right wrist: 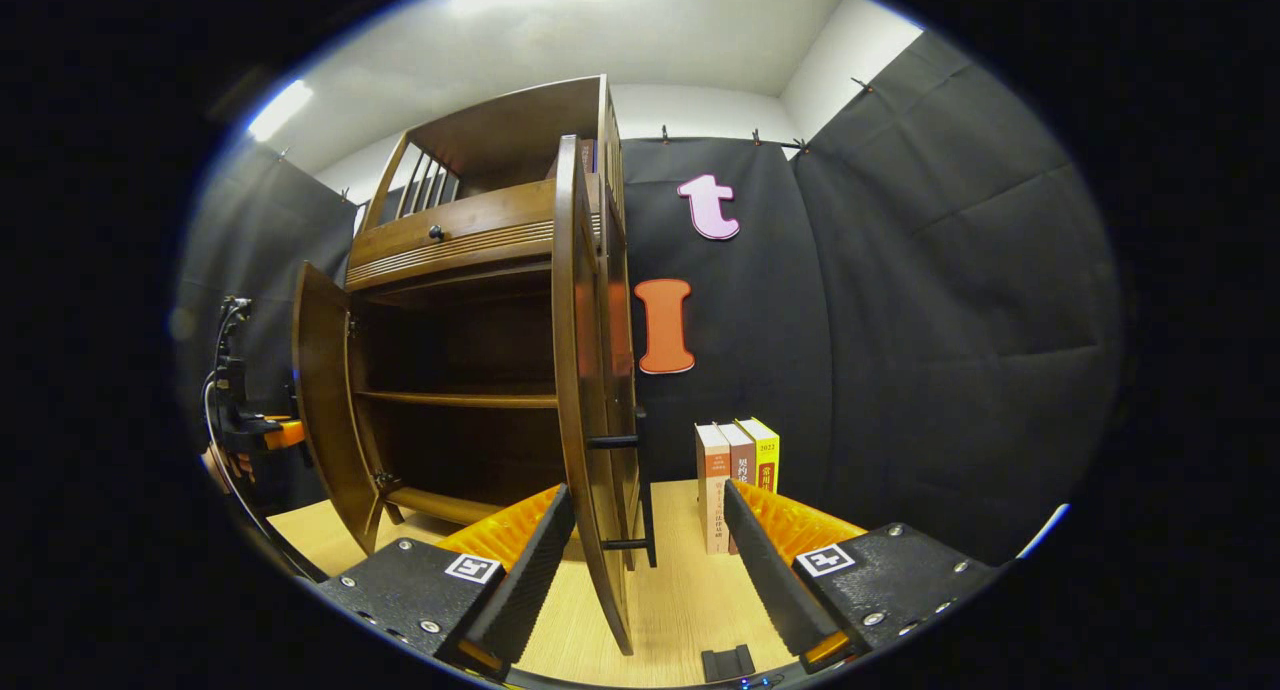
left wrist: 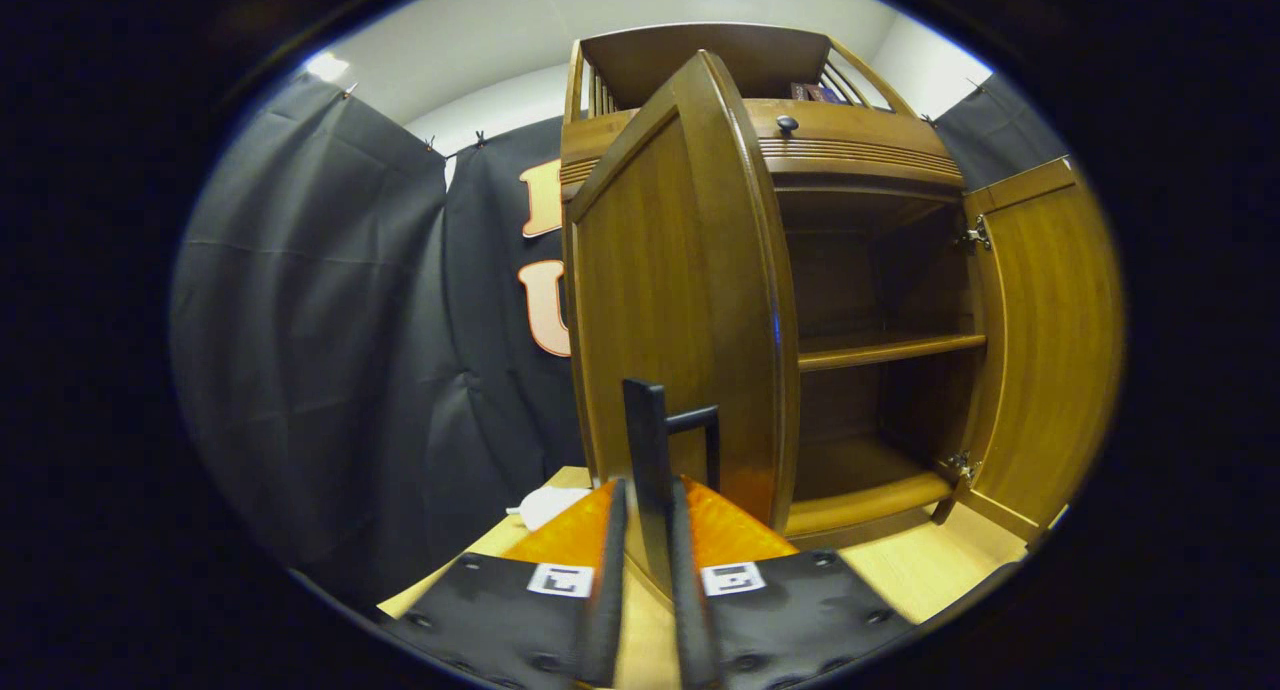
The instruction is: Open the right door of the double-door shoe cabinet with the right hand, and open the left door with the left hand.
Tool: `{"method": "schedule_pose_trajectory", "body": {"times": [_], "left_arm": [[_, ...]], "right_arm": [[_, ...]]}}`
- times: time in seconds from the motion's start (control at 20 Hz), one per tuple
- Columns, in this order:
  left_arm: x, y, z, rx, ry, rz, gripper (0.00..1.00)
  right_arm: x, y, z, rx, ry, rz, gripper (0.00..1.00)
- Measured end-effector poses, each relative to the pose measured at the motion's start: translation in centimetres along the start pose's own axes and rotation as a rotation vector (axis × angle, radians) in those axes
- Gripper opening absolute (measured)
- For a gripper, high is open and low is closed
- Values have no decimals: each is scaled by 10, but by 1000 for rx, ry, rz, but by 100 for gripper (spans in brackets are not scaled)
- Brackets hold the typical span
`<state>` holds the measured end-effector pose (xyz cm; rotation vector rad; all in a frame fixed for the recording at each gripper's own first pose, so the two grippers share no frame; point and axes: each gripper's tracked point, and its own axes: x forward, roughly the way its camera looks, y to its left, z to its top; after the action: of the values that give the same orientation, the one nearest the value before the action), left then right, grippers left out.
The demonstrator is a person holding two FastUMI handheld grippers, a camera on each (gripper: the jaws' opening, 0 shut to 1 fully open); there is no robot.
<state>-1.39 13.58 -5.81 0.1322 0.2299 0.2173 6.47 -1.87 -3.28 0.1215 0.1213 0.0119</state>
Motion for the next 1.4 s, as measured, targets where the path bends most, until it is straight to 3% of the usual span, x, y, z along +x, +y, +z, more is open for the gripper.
{"method": "schedule_pose_trajectory", "body": {"times": [0.1, 0.15, 0.2, 0.25, 0.3, 0.35, 0.5, 0.7, 1.0, 1.2, 1.4], "left_arm": [[-4, 13, -1, 35, 3, 30, 18], [-6, 23, -1, 33, -1, 42, 17], [-6, 30, -1, 22, -2, 49, 24], [-7, 38, -1, 8, -2, 56, 22], [-7, 45, 0, -6, -9, 55, 13], [-5, 51, 0, -25, -16, 44, 17], [-4, 77, -3, -90, -26, 4, 13], [-2, 98, -6, -117, -41, -119, 5], [2, 141, -12, -225, -80, -300, 13], [18, 170, -10, -280, -102, -413, 10], [17, 172, -12, -306, -111, -520, 16]], "right_arm": [[1, 1, 0, 2, 3, 0, 92], [1, 3, 1, 5, 3, 3, 92], [0, 4, 1, 6, 4, 4, 92], [1, 4, 1, 4, 3, 3, 92], [0, 4, 2, 1, 4, 1, 92], [-1, 4, 2, -5, 6, -3, 92], [-2, 1, 2, -13, 13, -16, 92], [-2, 2, 9, -14, 2, -19, 92], [1, 5, 9, 20, 11, -24, 92], [3, 6, 6, -9, 32, -25, 92], [5, 12, 8, 2, 32, -21, 92]]}}
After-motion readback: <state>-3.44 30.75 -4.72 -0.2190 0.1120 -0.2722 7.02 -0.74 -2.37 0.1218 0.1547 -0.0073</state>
